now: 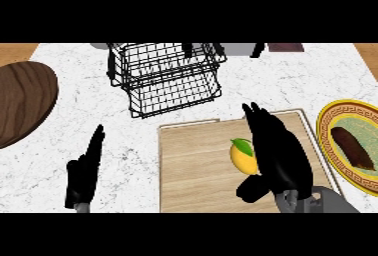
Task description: Pick the lemon from the tray and place it in the tiered basket
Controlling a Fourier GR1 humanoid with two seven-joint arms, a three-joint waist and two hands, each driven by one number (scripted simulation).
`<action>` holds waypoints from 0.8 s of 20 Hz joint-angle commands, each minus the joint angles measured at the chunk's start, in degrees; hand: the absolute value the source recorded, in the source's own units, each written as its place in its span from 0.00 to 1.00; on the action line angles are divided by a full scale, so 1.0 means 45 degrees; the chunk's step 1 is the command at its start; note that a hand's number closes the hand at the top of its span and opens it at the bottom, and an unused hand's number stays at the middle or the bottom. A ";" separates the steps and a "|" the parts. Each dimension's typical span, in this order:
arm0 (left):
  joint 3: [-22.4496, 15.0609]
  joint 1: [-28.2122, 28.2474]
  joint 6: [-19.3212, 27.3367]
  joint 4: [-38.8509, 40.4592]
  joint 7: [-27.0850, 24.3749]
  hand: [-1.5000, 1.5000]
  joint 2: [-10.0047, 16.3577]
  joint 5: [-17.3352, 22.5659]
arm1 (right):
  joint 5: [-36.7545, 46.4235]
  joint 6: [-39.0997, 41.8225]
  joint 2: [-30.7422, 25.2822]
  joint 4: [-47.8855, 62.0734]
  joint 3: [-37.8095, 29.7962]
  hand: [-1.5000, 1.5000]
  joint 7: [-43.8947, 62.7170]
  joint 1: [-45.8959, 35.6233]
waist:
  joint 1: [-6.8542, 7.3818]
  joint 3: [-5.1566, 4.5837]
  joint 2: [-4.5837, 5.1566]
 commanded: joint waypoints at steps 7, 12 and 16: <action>0.0079 0.0760 -0.0453 0.0210 -0.0063 0.50 0.0070 0.0165 | -0.0027 0.2002 0.0831 0.1192 0.0180 0.00 0.2473 0.0151 | -0.0063 -0.0078 0.0026; 0.0246 0.0158 -0.0499 0.0685 -0.0170 0.50 -0.0158 0.0180 | -0.0274 0.2623 0.1407 0.1612 -0.0192 0.00 0.2610 -0.0339 | -0.0095 -0.0082 0.0049; -0.0236 0.0606 0.0121 0.0005 -0.0039 0.50 -0.0392 -0.0527 | -0.0021 0.2510 0.1799 0.2277 -0.0255 0.00 0.2446 -0.0190 | -0.0025 -0.0070 0.0039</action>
